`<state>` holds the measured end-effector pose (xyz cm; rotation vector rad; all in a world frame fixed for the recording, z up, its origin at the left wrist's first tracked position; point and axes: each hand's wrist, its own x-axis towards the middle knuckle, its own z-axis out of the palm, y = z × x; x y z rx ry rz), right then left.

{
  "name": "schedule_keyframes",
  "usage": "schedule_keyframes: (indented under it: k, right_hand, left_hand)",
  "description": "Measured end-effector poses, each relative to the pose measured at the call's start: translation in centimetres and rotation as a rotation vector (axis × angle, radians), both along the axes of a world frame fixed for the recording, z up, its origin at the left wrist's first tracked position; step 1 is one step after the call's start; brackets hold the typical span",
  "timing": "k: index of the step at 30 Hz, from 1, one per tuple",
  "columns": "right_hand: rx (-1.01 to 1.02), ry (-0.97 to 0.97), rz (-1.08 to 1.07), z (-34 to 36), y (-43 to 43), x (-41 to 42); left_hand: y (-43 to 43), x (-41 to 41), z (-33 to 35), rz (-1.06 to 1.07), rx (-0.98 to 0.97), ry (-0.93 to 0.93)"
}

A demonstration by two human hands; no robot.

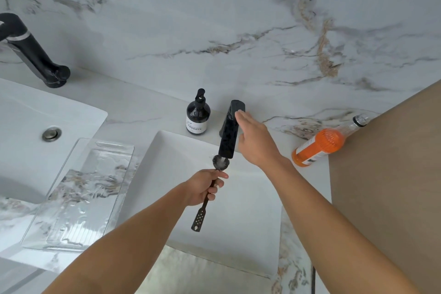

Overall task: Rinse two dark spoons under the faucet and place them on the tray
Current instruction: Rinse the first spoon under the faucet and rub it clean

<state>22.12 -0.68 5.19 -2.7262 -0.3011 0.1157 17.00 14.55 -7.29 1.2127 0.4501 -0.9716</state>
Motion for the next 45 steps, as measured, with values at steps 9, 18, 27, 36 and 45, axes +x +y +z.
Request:
schedule_keyframes:
  k: [9,18,27,36,45]
  right_hand:
    - [0.346,0.009,-0.454,-4.3,-0.6,-5.0]
    - [1.312,0.816,-0.619,-7.8,0.6,-11.8]
    - [1.519,0.692,-0.466,-3.1,0.9,-11.2]
    - [1.427,0.464,-0.257,0.4,2.3,-11.3]
    - [1.271,0.204,-0.234,2.2,1.7,-11.2]
  left_hand:
    - [0.7,-2.7,0.6,0.005,-0.034,-0.008]
    - [0.7,-6.6,0.9,-0.087,-0.154,-0.090]
    - [1.1,-7.2,2.5,0.043,0.052,-0.162]
    - [-0.6,-6.0,6.4,0.111,0.151,-0.439]
    - [-0.5,-6.9,8.3,0.157,0.191,-0.785]
